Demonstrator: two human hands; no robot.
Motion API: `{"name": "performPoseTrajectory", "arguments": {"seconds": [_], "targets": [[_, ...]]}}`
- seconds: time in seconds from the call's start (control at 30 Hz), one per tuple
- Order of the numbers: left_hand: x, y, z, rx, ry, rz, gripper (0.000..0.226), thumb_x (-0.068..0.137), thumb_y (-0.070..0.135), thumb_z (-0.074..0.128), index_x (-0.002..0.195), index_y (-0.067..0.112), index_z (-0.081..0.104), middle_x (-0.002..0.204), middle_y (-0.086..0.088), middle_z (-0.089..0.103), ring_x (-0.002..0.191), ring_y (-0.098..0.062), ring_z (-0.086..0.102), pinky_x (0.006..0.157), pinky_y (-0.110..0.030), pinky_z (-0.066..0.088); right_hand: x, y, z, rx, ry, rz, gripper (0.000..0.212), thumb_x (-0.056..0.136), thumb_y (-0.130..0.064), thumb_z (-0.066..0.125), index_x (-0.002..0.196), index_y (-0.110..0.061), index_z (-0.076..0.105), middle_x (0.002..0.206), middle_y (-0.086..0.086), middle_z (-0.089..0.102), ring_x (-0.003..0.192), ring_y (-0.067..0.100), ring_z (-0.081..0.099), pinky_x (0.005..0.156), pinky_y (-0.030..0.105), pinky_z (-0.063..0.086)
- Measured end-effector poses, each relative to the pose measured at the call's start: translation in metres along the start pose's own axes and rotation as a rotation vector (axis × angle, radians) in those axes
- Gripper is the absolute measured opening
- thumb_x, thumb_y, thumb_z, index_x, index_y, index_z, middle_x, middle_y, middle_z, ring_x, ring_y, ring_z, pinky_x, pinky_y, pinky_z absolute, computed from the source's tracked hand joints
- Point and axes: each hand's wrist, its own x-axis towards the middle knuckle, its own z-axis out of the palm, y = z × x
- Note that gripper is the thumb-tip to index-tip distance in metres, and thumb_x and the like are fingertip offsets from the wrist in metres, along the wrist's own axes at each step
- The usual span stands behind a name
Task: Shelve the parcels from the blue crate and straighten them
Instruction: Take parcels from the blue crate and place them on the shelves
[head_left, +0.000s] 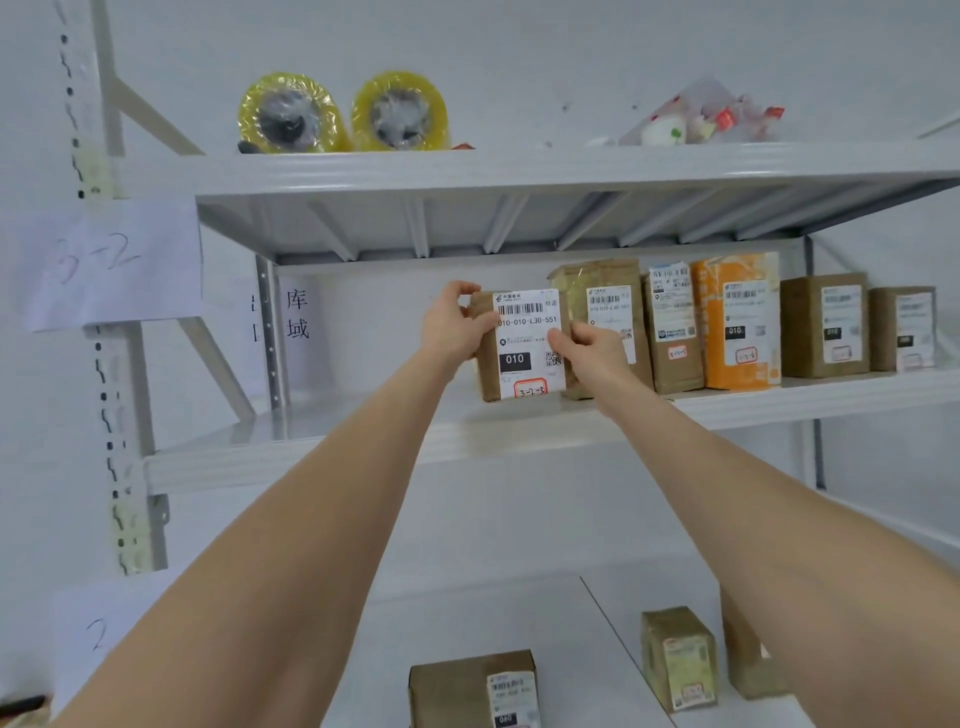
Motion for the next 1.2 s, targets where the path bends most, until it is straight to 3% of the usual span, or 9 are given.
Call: {"name": "performPoseTrajectory", "arguments": {"seconds": [0.1,0.23,0.4,0.63,0.9,0.97,1.03,1.1,1.2], "targets": [[0.013,-0.02,0.014,0.008,-0.016,-0.009,0.05,0.088,0.011,0.063,0.135,0.02,0.047,0.117,-0.012,0.059,0.104,-0.026,0.059,0.085,-0.041,0.055,0.016,0.015,0.005,-0.096,0.054,0.009,0.027,0.092,-0.015,0.061,0.066,-0.019,0.055,0.1,0.009,0.07,0.09,0.022,0.065,0.081,0.036,0.054],[0.027,-0.035,0.027,0.033,-0.011,-0.011,0.05,0.088,0.012,0.064,0.135,0.018,0.049,0.122,-0.011,0.059,0.11,-0.027,0.058,0.095,-0.045,0.05,0.031,0.031,0.006,-0.155,0.063,0.012,0.027,0.093,-0.01,0.058,0.067,-0.015,0.052,0.089,0.007,0.065,0.08,0.019,0.057,0.059,0.023,0.042],[0.035,-0.047,0.041,0.061,-0.001,-0.037,0.051,0.089,0.01,0.061,0.138,0.019,0.047,0.127,-0.011,0.057,0.114,-0.027,0.057,0.097,-0.045,0.048,0.047,0.049,0.008,-0.143,0.014,0.05,0.012,0.096,-0.008,0.055,0.091,-0.013,0.065,0.104,0.006,0.068,0.092,0.02,0.062,0.076,0.03,0.051],[0.037,-0.051,0.057,0.152,-0.001,-0.029,0.045,0.089,0.008,0.057,0.133,0.02,0.05,0.12,-0.012,0.058,0.108,-0.03,0.058,0.094,-0.043,0.05,0.055,0.067,0.003,-0.198,0.009,0.044,0.022,0.096,-0.01,0.055,0.115,-0.007,0.066,0.114,0.008,0.068,0.096,0.021,0.062,0.079,0.028,0.049],[0.044,-0.035,0.068,0.689,-0.036,0.089,0.048,0.09,0.015,0.054,0.136,0.01,0.042,0.135,-0.009,0.046,0.121,-0.026,0.049,0.098,-0.034,0.039,0.059,0.076,-0.004,-0.46,-0.05,-0.038,0.045,0.089,-0.012,0.063,0.132,-0.014,0.05,0.123,0.008,0.063,0.11,0.026,0.059,0.085,0.031,0.048],[0.044,-0.028,0.07,0.812,-0.082,0.139,0.049,0.091,0.016,0.052,0.139,0.016,0.041,0.134,-0.009,0.045,0.121,-0.027,0.049,0.097,-0.037,0.042,0.055,0.077,-0.002,-0.565,-0.06,-0.081,0.074,0.085,-0.014,0.067,0.148,-0.019,0.028,0.139,0.007,0.05,0.12,0.029,0.053,0.094,0.04,0.048],[0.043,-0.023,0.072,0.917,-0.127,0.173,0.052,0.091,0.014,0.05,0.141,0.025,0.04,0.135,-0.008,0.043,0.121,-0.028,0.048,0.095,-0.04,0.045,0.048,0.078,-0.001,-0.758,-0.032,-0.182,0.088,0.088,-0.018,0.066,0.154,-0.019,0.007,0.159,0.003,0.018,0.141,0.027,0.029,0.107,0.041,0.038],[0.041,-0.019,0.076,1.012,-0.132,0.206,0.049,0.092,0.013,0.05,0.14,0.023,0.043,0.136,-0.007,0.042,0.125,-0.026,0.044,0.095,-0.039,0.044,0.04,0.079,0.002,-0.932,-0.023,-0.32,0.083,0.095,-0.015,0.056,0.155,-0.016,-0.001,0.162,0.001,-0.006,0.149,0.023,0.001,0.117,0.036,0.022],[0.039,-0.017,0.081,1.085,-0.1,0.239,0.041,0.093,0.011,0.049,0.134,0.017,0.049,0.133,-0.007,0.047,0.123,-0.025,0.045,0.091,-0.038,0.044,0.03,0.083,0.009,-0.966,-0.089,-0.474,0.073,0.096,0.001,0.041,0.154,-0.01,-0.001,0.162,0.005,-0.01,0.149,0.022,-0.009,0.119,0.03,0.005]]}}
